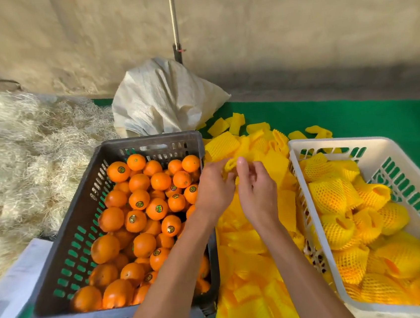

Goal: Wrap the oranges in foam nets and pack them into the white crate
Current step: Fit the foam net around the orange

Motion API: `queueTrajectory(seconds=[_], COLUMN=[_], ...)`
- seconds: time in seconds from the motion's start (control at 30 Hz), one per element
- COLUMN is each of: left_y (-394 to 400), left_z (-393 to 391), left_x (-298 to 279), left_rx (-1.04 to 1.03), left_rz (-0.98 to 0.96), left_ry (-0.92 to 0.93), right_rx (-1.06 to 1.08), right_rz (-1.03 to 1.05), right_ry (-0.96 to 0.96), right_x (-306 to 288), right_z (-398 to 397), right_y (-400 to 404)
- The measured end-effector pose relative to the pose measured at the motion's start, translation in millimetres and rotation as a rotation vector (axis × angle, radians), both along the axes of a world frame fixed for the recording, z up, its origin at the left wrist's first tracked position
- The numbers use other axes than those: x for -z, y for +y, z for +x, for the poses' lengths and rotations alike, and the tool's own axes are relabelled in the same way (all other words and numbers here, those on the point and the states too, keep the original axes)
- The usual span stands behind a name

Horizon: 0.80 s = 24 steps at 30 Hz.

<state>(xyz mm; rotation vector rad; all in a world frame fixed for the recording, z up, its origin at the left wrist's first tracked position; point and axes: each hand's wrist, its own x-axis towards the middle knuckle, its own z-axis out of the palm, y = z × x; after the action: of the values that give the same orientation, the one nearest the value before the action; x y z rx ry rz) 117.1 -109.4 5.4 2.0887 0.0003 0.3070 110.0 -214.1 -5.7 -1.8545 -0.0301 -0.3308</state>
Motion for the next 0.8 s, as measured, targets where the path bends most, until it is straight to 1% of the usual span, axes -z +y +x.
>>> queueTrajectory(seconds=[0.03,0.07,0.1,0.13,0.17,0.2,0.23,0.27,0.3,0.33,0.4,0.47,0.5,0.53,0.57,0.6,0.63,0.7,0.73,0.8], left_y=[7.0,14.3,21.9,30.4,39.5,49.8,60.4,71.9,83.7,94.8,115.0,133.8,143.6,154.4,164.5,173.4,181.3,190.7,191.6,183.9], left_z=[-8.7,-16.8,-24.3,-32.2,-39.7,-46.8,-54.0,-60.6,-67.0,-73.1,-83.9,-89.6,-91.7,-93.0,-94.5,-96.3,-97.3,-95.8,-91.1,-75.6], left_x=[-3.6,-7.6,-10.1,-12.6,-14.6,-16.2,-17.6,-17.7,-15.7,-12.3,-3.8,4.2,8.3,11.9,16.0,19.7,24.0,30.0,33.9,41.9], left_rx=[0.027,0.051,0.078,0.109,0.13,0.123,0.101,0.061,0.004,-0.051,-0.147,-0.241,-0.276,-0.287,-0.261,-0.198,-0.115,0.059,0.148,0.292], left_rz=[0.041,0.042,-0.011,-0.111,-0.25,-0.431,-0.632,-0.791,-0.863,-0.834,-0.687,-0.661,-0.655,-0.605,-0.513,-0.42,-0.371,-0.357,-0.302,-0.032], left_ry=[-0.06,-0.089,-0.083,-0.044,0.007,0.064,0.125,0.174,0.202,0.213,0.206,0.226,0.275,0.347,0.439,0.541,0.643,0.835,0.921,1.086], right_rx=[-0.023,-0.041,-0.053,-0.066,-0.095,-0.149,-0.225,-0.312,-0.397,-0.464,-0.527,-0.505,-0.469,-0.437,-0.41,-0.389,-0.372,-0.368,-0.374,-0.388], right_rz=[0.015,0.03,0.037,0.037,0.039,0.057,0.099,0.142,0.163,0.152,0.086,0.032,0.023,0.022,-0.003,-0.073,-0.18,-0.388,-0.475,-0.611], right_ry=[0.007,0.005,-0.003,-0.018,-0.034,-0.039,-0.024,0.005,0.032,0.049,0.07,0.111,0.141,0.176,0.193,0.179,0.144,0.074,0.05,0.013], right_x=[-8.1,-15.1,-20.1,-24.0,-26.6,-27.2,-26.8,-24.5,-20.8,-16.7,-4.8,8.0,13.6,18.6,22.9,26.8,30.1,36.1,39.6,46.0], right_z=[-2.2,-3.9,-5.3,-6.8,-8.1,-9.3,-10.6,-11.5,-12.6,-14.0,-17.1,-19.7,-21.3,-22.5,-23.2,-23.4,-23.3,-22.1,-21.3,-20.4], right_y=[5.2,11.0,17.2,23.6,29.9,36.4,43.5,51.0,58.2,66.1,82.7,99.2,106.3,112.2,116.0,118.5,119.3,120.3,121.4,124.5])
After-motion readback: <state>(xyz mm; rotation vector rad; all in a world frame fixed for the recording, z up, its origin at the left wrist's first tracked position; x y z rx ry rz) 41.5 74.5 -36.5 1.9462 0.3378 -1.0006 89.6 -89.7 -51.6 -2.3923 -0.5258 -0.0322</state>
